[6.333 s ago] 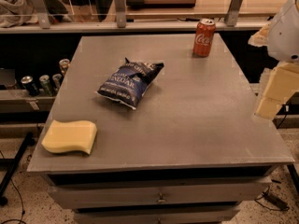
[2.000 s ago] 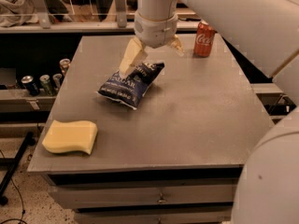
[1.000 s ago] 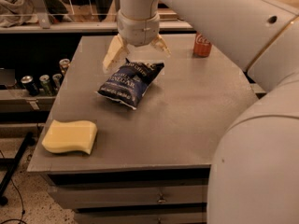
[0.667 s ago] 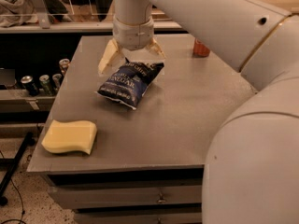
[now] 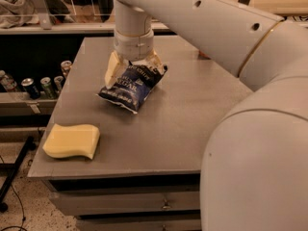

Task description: Pick blue chip bag

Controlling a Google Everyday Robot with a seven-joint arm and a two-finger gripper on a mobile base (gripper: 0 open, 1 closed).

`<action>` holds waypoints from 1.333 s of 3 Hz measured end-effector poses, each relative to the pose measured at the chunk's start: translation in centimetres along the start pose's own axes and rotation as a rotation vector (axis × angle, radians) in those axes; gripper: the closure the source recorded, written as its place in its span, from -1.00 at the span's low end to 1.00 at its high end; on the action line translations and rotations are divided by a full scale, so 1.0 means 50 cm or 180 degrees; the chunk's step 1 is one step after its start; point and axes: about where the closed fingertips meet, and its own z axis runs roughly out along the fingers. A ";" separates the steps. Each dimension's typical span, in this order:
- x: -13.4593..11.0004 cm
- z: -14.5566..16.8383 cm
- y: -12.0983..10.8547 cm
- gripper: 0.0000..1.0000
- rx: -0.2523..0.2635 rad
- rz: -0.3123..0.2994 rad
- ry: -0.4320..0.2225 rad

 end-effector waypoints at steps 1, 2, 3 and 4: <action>0.002 0.015 -0.004 -0.20 0.0008 0.0030 0.0045; 0.006 0.016 -0.015 0.27 0.0032 0.0064 0.0059; 0.012 -0.004 -0.031 0.74 0.0089 0.0095 0.0016; 0.017 -0.045 -0.049 1.00 0.0199 0.0106 -0.0095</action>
Offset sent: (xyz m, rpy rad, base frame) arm -0.0071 -0.0226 -0.0057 -0.0473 0.0417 -0.0368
